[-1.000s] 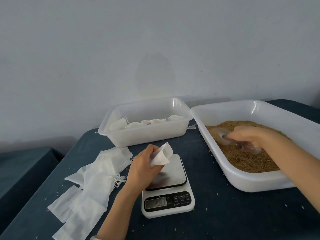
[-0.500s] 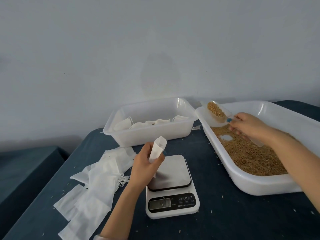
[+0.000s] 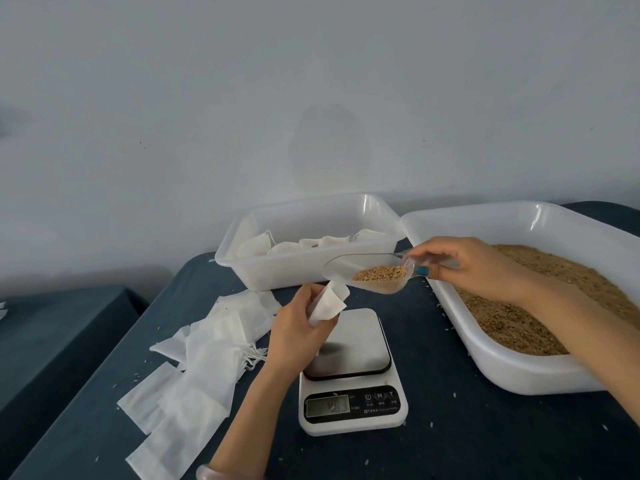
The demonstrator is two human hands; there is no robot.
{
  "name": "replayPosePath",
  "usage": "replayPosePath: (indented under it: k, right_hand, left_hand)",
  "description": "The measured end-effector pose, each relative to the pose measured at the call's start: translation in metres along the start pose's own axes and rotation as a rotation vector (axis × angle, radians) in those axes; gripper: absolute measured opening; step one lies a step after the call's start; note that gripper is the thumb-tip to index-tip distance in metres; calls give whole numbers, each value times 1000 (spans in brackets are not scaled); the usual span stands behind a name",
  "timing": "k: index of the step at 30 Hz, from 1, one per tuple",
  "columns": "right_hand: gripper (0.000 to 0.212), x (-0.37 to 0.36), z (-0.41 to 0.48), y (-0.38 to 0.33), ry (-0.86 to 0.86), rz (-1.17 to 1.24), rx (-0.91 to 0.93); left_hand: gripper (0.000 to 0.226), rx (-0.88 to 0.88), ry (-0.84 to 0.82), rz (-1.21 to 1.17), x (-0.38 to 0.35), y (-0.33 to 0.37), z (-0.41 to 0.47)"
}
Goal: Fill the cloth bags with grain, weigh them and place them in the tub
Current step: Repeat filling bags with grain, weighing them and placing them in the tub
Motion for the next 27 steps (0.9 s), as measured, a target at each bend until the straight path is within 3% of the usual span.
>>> replayPosePath:
  k: [8,14,22,27]
  right_hand:
    - [42,-4,-2,-8,-4,-111,57]
    - [38,2,-4,-8,45,-130,69]
    - [31,0,-6,-7,9,-163,72]
    - [29,11,-7,1,82,-147,55]
  left_hand:
    - [35,-171,-1,200,-4,16,-7]
    - [26,-131,21,98,3,16,-6]
    - [31,-145,30,126,2,18,-7]
    - [31,-104,88,126,8,11,-3]
Point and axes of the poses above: each hand's wrist, its own z-axis towards the middle knuckle, its own x-axis out of the back of the hand, y = z × x, the point moved 5 cm from there along z, towards the middle knuckle, and after that the axes turned 5 degrees about y, right-handed, at the moved point
